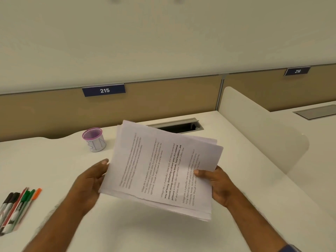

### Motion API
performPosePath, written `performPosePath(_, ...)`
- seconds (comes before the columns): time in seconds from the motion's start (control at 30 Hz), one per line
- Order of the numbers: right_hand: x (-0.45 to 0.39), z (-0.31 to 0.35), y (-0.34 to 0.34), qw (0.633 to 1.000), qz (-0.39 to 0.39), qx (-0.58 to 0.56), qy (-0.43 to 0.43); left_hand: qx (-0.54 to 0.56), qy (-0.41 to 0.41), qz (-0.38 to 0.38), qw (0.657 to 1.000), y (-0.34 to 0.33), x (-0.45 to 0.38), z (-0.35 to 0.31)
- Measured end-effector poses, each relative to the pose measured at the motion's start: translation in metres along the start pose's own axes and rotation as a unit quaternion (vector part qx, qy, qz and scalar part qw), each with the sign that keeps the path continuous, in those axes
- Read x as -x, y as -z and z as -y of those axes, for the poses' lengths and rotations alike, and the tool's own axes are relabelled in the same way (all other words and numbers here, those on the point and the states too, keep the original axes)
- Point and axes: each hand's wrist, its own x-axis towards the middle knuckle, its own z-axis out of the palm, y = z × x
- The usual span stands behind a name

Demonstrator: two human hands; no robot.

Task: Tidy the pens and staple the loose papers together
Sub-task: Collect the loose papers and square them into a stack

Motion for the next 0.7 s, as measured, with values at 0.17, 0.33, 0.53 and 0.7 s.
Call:
performPosePath(0.17, -0.002, 0.014, 0.009, 0.996, 0.064, 0.065, -0.009, -0.204, -0.046, 0.124, 0.970, 0.005, 0.008, -0.021)
performPosePath(0.33, -0.003, 0.018, 0.004, 0.984, 0.106, 0.142, -0.024, -0.218, 0.020, 0.201, 0.955, -0.014, 0.021, -0.015)
performPosePath(0.53, -0.001, 0.013, -0.002, 0.973, 0.021, 0.226, 0.050, -0.218, -0.057, 0.141, 0.964, -0.014, 0.017, 0.006)
performPosePath(0.7, 0.002, -0.003, -0.007, 0.965, -0.033, 0.225, 0.134, -0.181, -0.150, 0.111, 0.966, -0.018, 0.020, 0.023)
